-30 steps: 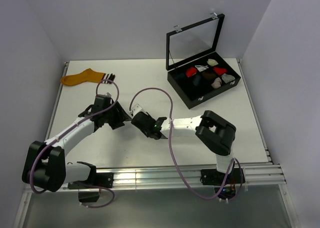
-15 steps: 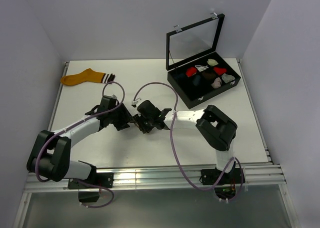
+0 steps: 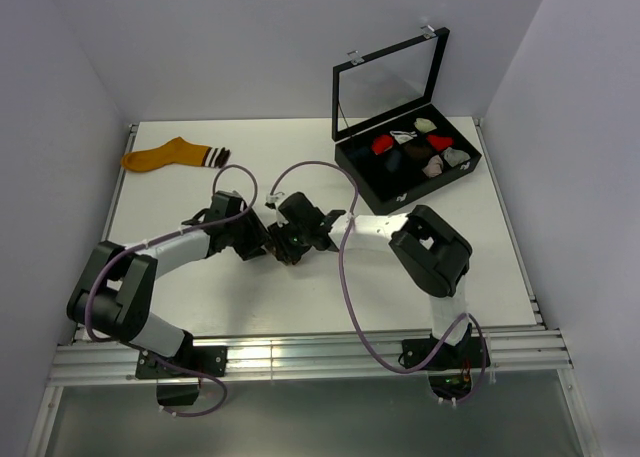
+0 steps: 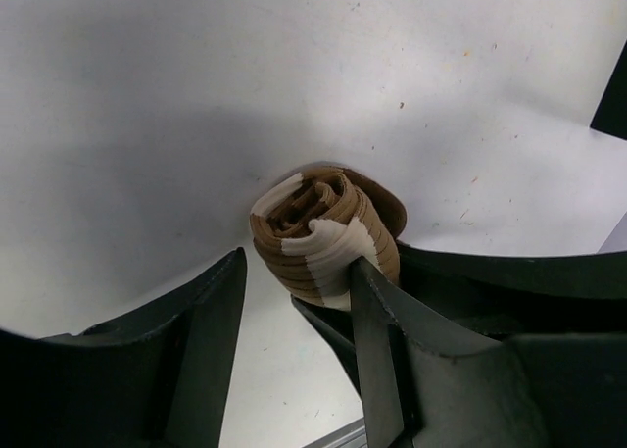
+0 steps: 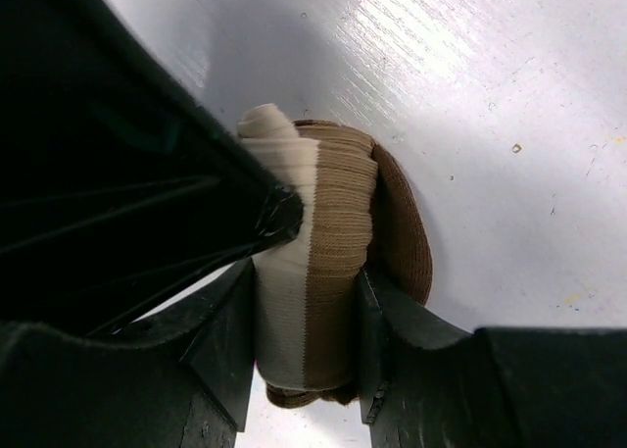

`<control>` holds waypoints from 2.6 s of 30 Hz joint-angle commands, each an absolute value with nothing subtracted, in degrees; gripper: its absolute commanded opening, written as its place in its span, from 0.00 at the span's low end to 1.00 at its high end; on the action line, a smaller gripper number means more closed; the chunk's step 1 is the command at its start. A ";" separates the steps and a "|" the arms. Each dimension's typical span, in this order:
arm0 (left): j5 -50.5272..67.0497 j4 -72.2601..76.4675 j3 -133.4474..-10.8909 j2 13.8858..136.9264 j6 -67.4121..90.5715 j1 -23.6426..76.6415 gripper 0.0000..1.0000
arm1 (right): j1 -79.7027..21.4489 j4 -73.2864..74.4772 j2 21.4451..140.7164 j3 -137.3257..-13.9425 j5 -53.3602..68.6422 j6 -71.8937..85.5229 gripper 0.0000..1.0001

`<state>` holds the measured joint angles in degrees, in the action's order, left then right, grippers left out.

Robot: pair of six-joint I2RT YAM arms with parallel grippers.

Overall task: Roll the socks
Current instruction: Roll the sock at the center of the board.

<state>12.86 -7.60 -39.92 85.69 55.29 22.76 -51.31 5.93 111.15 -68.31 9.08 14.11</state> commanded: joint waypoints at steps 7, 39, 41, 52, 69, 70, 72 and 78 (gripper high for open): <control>7.82 -11.78 -43.33 93.34 54.49 23.73 0.49 | -52.38 11.07 112.15 -68.56 14.85 15.12 0.27; 6.59 -16.61 -45.97 94.92 50.80 24.43 0.48 | -58.70 12.05 101.78 -70.58 -17.38 15.31 0.67; 6.59 -17.05 -46.32 95.27 50.45 24.43 0.48 | -61.60 10.38 101.25 -69.70 -20.81 13.37 0.68; 7.03 -17.58 -46.93 96.15 50.01 24.52 0.48 | -68.64 7.91 108.89 -70.58 -31.55 5.54 0.70; 6.94 -18.11 -47.20 96.50 49.39 24.52 0.47 | -69.43 11.86 105.81 -73.12 -36.56 4.66 0.71; 7.03 -18.19 -47.28 96.50 49.39 24.52 0.47 | -69.43 11.95 106.08 -73.39 -36.56 4.40 0.71; 7.21 -18.54 -47.72 96.68 49.39 24.52 0.47 | -69.26 11.78 106.43 -73.48 -36.91 3.78 0.72; 7.03 -18.46 -47.72 96.33 49.48 24.52 0.47 | -68.65 10.73 107.48 -73.21 -36.12 3.25 0.72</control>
